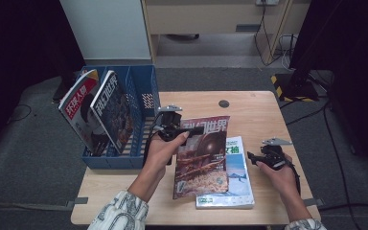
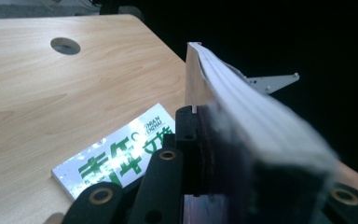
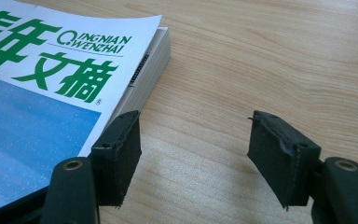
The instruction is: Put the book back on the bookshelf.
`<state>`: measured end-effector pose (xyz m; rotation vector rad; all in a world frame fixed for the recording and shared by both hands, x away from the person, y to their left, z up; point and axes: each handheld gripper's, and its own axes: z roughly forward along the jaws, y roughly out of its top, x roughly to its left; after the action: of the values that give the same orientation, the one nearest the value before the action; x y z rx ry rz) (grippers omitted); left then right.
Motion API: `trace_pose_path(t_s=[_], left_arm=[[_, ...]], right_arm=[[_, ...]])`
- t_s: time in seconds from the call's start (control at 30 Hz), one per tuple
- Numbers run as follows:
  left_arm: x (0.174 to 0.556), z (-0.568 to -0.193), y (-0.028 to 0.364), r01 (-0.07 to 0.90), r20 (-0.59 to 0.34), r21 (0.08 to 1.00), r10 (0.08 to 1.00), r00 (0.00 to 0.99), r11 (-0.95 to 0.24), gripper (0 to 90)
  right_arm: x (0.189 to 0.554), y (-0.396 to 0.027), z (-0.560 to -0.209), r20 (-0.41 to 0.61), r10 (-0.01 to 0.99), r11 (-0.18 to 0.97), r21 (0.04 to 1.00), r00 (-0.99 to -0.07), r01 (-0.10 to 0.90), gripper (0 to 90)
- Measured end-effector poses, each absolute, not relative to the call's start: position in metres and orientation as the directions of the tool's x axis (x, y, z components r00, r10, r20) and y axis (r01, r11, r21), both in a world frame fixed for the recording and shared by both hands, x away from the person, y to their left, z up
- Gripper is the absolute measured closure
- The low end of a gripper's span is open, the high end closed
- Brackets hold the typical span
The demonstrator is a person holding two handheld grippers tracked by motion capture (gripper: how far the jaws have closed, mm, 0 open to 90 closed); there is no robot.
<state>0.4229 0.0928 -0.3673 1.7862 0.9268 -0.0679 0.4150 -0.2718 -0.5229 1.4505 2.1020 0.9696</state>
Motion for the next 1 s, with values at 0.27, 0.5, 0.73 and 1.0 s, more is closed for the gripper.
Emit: trace_pose_path(t_s=[0.27,0.5,0.73,1.0], left_arm=[[0.421,-0.352,0.099,0.573,-0.458,0.816,0.521,0.720,-0.074,83.5],[0.420,-0.338,0.100,0.549,-0.455,0.835,0.512,0.729,-0.040,83.4],[0.420,-0.330,0.102,0.532,-0.449,0.847,0.513,0.732,-0.019,83.4],[0.420,-0.327,0.104,0.528,-0.456,0.849,0.517,0.725,0.007,83.4]], right_arm=[[0.415,-0.271,-0.523,0.057,0.923,0.219,0.735,-0.381,0.641,34.3],[0.415,-0.271,-0.525,0.056,0.925,0.221,0.728,-0.377,0.650,33.8],[0.415,-0.269,-0.528,0.038,0.923,0.243,0.712,-0.382,0.658,32.7],[0.416,-0.267,-0.531,-0.001,0.922,0.276,0.703,-0.387,0.655,31.0]])
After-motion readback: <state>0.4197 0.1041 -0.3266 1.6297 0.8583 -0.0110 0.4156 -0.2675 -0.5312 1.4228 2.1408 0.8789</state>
